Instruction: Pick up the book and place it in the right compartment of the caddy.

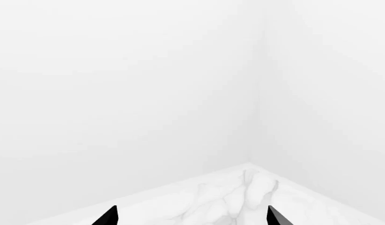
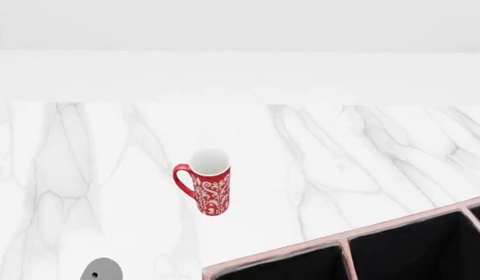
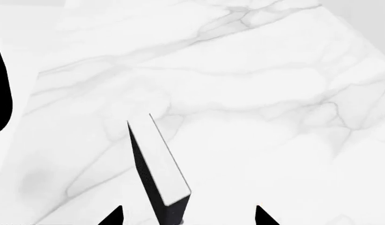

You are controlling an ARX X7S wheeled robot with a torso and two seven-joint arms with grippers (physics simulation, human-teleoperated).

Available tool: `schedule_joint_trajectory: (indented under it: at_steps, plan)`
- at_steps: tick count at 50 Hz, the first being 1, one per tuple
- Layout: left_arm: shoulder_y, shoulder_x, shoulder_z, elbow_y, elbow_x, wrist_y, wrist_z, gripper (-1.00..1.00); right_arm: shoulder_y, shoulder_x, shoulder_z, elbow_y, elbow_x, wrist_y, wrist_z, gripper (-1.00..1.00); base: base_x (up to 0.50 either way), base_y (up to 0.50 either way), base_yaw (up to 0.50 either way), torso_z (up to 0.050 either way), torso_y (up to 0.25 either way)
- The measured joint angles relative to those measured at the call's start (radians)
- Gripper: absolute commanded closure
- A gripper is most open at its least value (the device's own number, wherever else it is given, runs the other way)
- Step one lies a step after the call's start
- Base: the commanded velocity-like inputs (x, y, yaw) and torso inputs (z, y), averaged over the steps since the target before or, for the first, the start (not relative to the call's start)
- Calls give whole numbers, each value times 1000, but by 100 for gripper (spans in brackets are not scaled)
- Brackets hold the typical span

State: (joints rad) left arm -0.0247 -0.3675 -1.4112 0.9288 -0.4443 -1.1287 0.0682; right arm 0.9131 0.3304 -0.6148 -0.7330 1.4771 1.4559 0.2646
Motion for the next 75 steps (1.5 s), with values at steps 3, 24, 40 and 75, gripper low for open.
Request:
schedule_joint_trajectory:
  at_steps: [3, 24, 40, 75]
  plan:
    - [0, 0, 0, 1, -1, 0, -1, -100, -1, 0, -16, 1, -27, -11, -23, -100, 0, 0, 0, 0, 0]
    - [8, 4, 12, -6, -2, 12, -9, -100, -14, -13, -202, 86, -326, -182, -255, -100, 0, 0, 0, 0, 0]
    - [18, 13, 26, -15, 1, 31, -12, -100, -16, -47, -319, 202, -480, -320, -399, -100, 0, 0, 0, 0, 0]
    - [34, 30, 43, -32, 6, 64, -17, -100, -49, -82, -457, 368, -599, -486, -563, -100, 0, 0, 0, 0, 0]
